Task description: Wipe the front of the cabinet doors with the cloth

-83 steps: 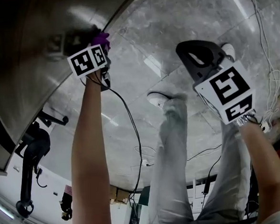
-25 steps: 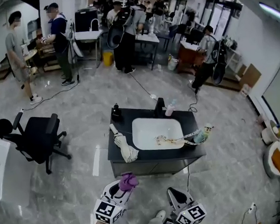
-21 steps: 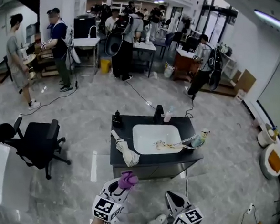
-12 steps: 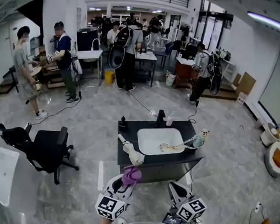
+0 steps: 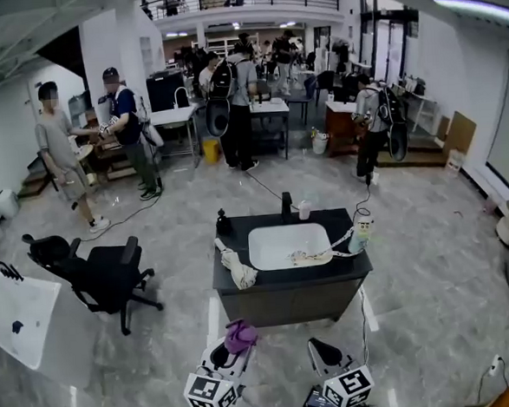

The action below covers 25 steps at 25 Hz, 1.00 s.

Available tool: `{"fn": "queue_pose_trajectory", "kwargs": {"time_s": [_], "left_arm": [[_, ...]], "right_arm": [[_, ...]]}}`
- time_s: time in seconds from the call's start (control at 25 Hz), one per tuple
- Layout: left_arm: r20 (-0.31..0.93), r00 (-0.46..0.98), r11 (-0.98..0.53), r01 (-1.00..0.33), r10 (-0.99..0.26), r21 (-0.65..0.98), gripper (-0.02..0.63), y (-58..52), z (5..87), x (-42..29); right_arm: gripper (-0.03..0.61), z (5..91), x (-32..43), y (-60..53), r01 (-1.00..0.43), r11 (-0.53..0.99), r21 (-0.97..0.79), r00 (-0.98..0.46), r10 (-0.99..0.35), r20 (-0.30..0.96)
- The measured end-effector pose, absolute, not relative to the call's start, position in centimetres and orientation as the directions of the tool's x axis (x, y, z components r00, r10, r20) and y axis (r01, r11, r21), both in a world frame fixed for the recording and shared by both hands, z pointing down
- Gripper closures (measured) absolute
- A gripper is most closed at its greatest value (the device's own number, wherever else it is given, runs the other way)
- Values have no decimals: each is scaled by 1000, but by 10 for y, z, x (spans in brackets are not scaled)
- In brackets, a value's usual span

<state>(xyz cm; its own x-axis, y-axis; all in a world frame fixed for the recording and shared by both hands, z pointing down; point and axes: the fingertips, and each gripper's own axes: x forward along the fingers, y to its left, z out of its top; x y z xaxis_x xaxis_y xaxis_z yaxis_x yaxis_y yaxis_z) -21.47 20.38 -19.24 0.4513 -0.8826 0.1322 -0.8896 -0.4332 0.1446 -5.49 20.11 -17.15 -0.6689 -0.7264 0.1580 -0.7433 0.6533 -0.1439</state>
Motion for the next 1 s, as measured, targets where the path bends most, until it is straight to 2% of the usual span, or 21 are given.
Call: {"fn": "queue_pose_trajectory", "kwargs": {"time_s": [0.28, 0.44, 0.6, 1.0], "left_arm": [[213, 441, -431, -898, -872, 93, 472, 241, -184, -190], [178, 497, -479, -867, -849, 135, 472, 241, -186, -182], [134, 583, -561, -810, -801, 173, 472, 259, -186, -180], [165, 570, -531, -816, -805, 227, 472, 312, -151, -337]], "right_arm": [[551, -145, -14, 225, -744, 626, -232, -662, -738, 131], [551, -155, -12, 242, -773, 604, -192, -630, -767, 123], [551, -148, -24, 270, -819, 545, -179, -572, -799, 185], [551, -150, -153, 332, -845, 469, -256, -524, -821, 225]]}}
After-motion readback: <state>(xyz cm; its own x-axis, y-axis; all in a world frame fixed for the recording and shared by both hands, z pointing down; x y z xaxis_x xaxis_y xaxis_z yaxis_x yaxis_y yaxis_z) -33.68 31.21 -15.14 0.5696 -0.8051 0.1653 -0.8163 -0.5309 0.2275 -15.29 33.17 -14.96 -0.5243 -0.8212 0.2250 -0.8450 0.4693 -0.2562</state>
